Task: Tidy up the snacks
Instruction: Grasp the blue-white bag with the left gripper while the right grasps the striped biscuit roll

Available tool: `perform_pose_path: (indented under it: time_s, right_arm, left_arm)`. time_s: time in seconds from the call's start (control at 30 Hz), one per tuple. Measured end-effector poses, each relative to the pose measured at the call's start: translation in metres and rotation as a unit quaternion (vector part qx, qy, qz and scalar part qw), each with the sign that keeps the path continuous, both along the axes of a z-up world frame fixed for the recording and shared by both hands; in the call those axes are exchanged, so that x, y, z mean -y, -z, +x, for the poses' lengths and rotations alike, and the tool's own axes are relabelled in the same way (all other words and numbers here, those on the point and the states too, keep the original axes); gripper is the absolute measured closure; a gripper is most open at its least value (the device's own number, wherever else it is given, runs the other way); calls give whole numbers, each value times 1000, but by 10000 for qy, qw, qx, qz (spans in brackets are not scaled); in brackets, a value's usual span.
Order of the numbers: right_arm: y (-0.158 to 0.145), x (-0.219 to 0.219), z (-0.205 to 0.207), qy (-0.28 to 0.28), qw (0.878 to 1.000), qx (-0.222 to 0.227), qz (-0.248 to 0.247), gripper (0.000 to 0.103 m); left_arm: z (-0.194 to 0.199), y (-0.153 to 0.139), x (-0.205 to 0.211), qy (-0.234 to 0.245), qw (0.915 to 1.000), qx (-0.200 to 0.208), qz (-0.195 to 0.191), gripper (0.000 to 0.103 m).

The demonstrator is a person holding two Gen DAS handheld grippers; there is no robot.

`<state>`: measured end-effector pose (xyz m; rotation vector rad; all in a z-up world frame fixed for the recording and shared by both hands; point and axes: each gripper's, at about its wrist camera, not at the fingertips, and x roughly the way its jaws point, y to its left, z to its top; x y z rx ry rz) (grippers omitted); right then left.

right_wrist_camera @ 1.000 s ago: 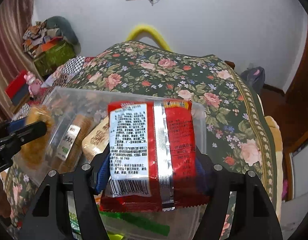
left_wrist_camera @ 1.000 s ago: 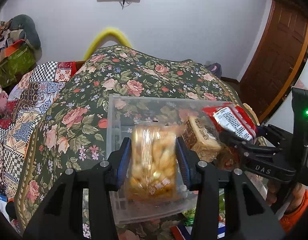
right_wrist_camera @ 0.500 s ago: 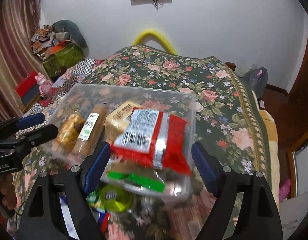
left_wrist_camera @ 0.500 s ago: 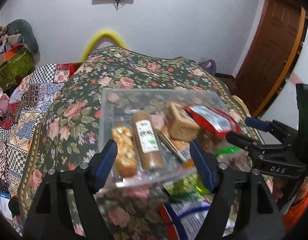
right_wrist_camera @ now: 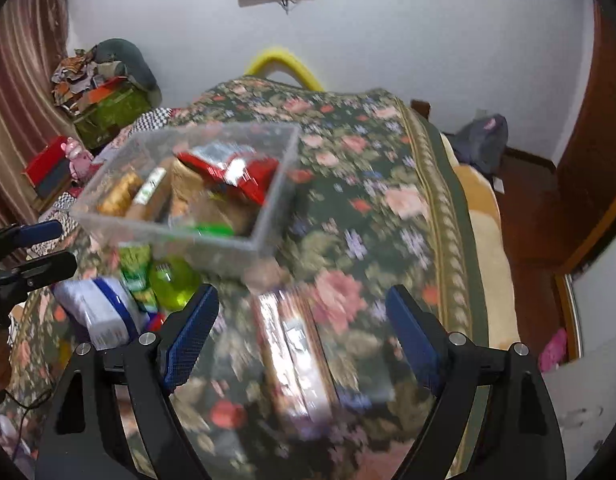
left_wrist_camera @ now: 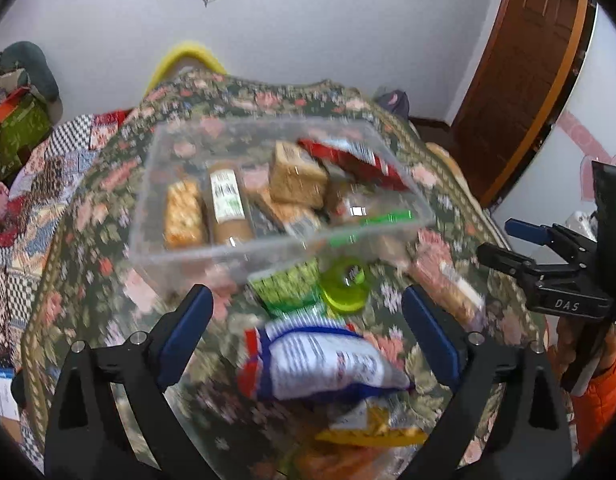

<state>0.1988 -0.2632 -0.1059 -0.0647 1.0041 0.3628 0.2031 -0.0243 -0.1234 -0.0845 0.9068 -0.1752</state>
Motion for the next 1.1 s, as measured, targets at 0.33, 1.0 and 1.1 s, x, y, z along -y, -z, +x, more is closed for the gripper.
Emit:
perform_pose_path:
  time_s: [0.33,1.0,1.1]
  right_arm:
    - [49,9,-14,-88,9991,-412,29,20]
    - [68,-19,-15,-200,9992,-352,-28,60]
    - [64,-18,-19,-196,9991,-381,47,60]
  left_arm:
    - [-8,38,22,-143,9983,-446,339,6]
    - [-8,67,8,-70,9976,-641,-235,22]
    - [-14,63,3,-123,9980,-572,-242,27]
